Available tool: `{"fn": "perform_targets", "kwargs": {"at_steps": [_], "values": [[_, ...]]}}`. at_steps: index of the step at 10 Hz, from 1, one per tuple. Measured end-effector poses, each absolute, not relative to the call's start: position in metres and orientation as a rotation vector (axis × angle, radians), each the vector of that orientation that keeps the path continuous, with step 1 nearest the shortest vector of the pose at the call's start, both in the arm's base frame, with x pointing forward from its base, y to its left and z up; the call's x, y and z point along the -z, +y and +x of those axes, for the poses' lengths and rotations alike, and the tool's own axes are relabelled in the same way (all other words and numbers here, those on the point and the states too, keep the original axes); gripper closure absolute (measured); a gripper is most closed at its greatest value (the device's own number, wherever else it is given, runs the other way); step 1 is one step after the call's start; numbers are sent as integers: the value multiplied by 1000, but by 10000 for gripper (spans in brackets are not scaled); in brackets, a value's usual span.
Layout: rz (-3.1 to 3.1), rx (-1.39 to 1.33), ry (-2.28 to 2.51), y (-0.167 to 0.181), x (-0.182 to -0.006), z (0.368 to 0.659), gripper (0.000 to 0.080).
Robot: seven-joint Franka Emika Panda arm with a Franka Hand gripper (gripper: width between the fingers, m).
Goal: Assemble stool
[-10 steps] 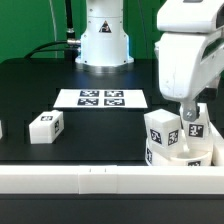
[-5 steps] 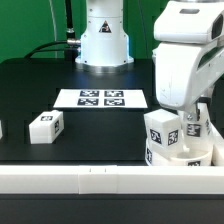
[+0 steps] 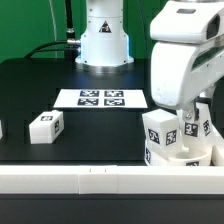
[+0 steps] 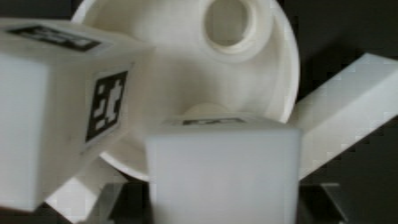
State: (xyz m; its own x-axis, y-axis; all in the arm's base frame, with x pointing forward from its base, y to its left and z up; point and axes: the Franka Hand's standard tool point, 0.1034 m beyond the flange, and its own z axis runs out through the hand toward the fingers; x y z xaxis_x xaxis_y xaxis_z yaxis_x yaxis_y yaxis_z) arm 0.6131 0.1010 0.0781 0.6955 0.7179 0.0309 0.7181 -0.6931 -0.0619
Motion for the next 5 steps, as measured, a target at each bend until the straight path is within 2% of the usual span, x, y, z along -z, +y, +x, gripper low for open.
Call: {"fn": "perform_targets", "kwargs": {"at_steps": [5], "values": [[-2987,1,-486,96,-78,615,460]]}}
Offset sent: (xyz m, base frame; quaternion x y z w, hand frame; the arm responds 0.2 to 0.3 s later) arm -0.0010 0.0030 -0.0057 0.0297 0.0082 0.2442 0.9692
